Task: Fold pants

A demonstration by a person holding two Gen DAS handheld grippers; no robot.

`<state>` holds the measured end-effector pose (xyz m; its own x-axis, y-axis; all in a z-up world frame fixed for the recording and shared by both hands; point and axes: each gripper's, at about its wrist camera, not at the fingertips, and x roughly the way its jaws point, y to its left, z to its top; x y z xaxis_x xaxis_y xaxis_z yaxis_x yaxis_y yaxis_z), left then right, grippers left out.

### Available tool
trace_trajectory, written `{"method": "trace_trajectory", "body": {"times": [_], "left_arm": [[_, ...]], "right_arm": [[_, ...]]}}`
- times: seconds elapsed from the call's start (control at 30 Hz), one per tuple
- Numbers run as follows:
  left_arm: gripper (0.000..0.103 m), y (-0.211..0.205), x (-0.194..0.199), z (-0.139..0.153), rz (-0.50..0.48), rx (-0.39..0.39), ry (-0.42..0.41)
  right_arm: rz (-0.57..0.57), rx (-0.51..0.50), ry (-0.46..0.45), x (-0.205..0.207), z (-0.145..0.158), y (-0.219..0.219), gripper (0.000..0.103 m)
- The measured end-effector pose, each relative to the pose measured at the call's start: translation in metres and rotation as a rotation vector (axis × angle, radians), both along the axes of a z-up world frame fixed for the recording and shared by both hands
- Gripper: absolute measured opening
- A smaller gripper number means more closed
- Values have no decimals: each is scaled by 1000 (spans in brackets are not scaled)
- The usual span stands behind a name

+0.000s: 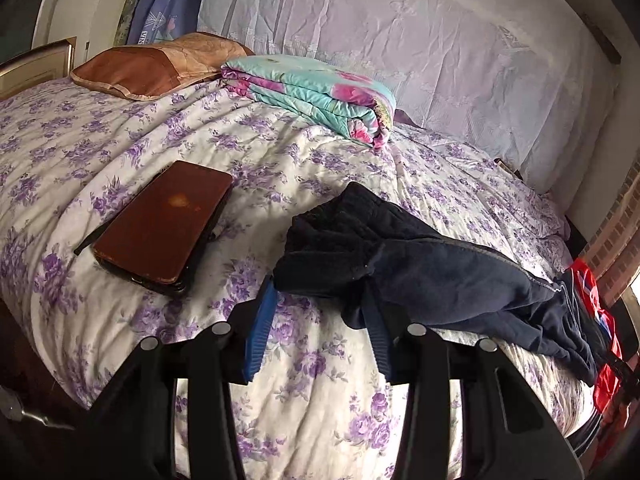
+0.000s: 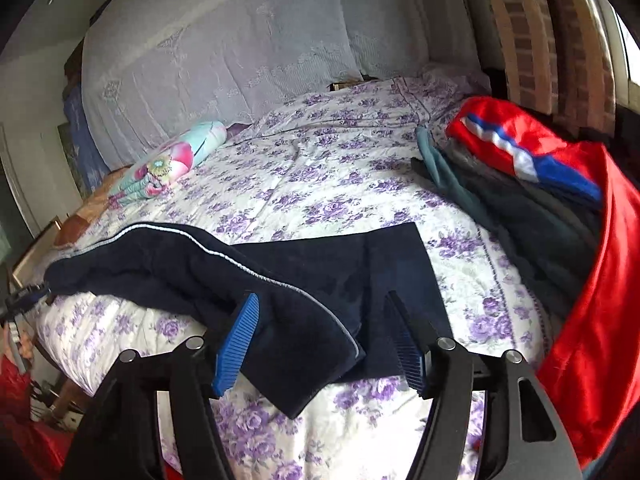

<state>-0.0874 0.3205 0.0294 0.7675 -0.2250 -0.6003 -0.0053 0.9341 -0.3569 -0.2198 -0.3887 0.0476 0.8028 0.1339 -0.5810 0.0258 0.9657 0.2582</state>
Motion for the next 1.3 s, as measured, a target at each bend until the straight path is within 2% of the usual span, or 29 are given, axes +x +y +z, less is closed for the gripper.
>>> {"method": "trace_trajectory", "body": {"times": [0.03, 0.1, 0.2, 0.23, 0.27, 0.3, 0.33, 0.4, 0.47, 0.53, 0.6, 0.63, 0.7, 0.83, 0.9, 0.93, 0.97, 1.03, 1.07, 1.1, 1.13, 1.17, 1.2, 1.3], "left_arm": [[42, 0, 0, -1, 3, -5, 2], [42, 0, 0, -1, 8, -5, 2], [42, -1, 0, 0, 11, 5, 8], [42, -1, 0, 0, 11, 7, 11], [42, -2, 0, 0, 13, 11, 13], [42, -2, 0, 0, 16, 17, 16], [42, -4, 1, 0, 17, 24, 19], [42, -6, 2, 0, 20, 41, 24], [43, -10, 4, 0, 24, 68, 33], [48, -14, 5, -1, 21, 81, 49], [67, -14, 2, -5, 22, 88, 71], [69, -13, -2, -7, 23, 83, 79], [72, -10, -10, -12, 17, 40, 94], [79, 0, -19, -18, -27, -164, 109], [81, -3, -16, -14, -53, -220, 105], [82, -6, -13, -11, -65, -229, 101], [89, -10, -9, -7, -68, -220, 100], [91, -20, 6, -5, -52, -157, 130], [91, -24, 16, -8, -57, -139, 156], [83, -28, 27, -14, -65, -142, 185], [67, -28, 35, -20, -66, -157, 204], [35, -28, 42, -26, -65, -162, 236], [31, -25, 48, -30, -65, -180, 254], [20, -10, 39, -20, -68, -228, 207]], "right_arm": [[8, 60, 15, 9, -7, -6, 65], [15, 120, 50, 26, -22, -9, 65], [76, 79, 101, 45, -38, 5, 63], [103, 34, 117, 50, -42, 13, 51], [120, -9, 124, 51, -44, 22, 46], [124, -57, 120, 50, -44, 29, 36], [125, -85, 107, 46, -42, 35, 30], [107, -101, 68, 36, -31, 37, 26], [86, -117, 19, 24, -16, 39, 25], [59, -159, -29, 14, 0, 42, 25], [33, -191, -68, 5, 16, 42, 25], [27, -200, -75, 1, 21, 42, 25], [16, -211, -75, -2, 24, 40, 25], [-5, -195, -46, 0, 15, 35, 25], [-13, -186, -46, 0, 13, 35, 25], [-16, -181, -48, 1, 13, 34, 25], [-17, -178, -49, 1, 13, 36, 25], [-19, -176, -52, 2, 14, 36, 25], [-20, -177, -54, 2, 14, 36, 25], [-21, -178, -55, 2, 14, 36, 25], [-23, -178, -55, 2, 15, 36, 25], [-26, -178, -54, 2, 16, 36, 25], [-28, -179, -55, 1, 18, 36, 25], [-15, -206, -72, -10, 33, 38, 25]]}}
